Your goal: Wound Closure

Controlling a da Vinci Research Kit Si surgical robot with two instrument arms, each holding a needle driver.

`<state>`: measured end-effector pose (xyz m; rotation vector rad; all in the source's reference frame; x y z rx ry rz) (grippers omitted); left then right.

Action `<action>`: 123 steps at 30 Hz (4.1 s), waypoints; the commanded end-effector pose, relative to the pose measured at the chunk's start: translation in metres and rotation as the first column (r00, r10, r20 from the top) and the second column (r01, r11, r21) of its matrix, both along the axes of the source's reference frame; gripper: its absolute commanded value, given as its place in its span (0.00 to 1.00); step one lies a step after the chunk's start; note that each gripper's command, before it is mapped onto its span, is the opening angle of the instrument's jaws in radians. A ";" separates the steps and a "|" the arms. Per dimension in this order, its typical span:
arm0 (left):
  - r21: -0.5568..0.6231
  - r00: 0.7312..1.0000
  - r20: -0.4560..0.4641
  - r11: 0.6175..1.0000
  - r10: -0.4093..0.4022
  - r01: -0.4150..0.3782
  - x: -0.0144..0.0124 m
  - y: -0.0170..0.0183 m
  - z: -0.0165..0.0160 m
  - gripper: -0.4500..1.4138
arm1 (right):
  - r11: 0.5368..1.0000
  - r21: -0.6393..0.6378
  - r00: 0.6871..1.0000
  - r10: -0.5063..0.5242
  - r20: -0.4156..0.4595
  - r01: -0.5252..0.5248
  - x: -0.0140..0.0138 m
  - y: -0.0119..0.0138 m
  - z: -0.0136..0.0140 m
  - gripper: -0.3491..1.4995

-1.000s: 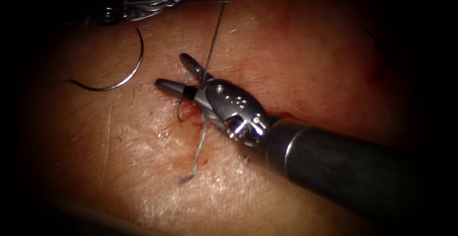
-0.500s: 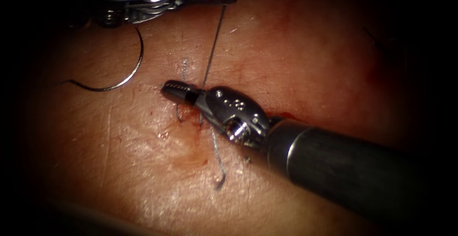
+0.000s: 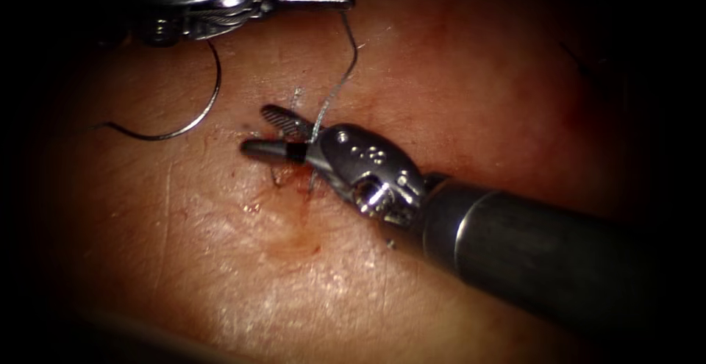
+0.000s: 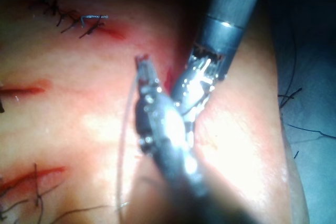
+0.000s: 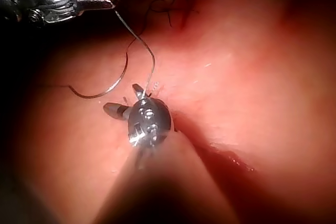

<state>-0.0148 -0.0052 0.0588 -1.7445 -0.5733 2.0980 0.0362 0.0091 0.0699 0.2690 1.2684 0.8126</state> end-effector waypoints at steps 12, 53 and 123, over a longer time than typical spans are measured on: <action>0.004 0.999 -0.026 1.000 -0.022 0.022 0.0049 0.0004 0.0001 0.00 | 0.999 0.006 0.998 -0.053 -0.036 0.054 -0.0022 -0.0014 -0.0008 0.99; -0.029 0.975 -0.138 0.985 -0.173 0.171 0.0220 0.0036 0.0015 0.00 | 0.993 0.000 0.991 -0.118 -0.061 0.118 -0.0114 -0.0049 -0.0028 0.99; 0.021 0.854 -0.520 0.998 -0.037 0.056 -0.0106 -0.0183 0.0123 0.58 | 0.985 -0.081 0.987 -0.147 0.062 0.152 -0.0218 -0.0146 -0.0043 0.90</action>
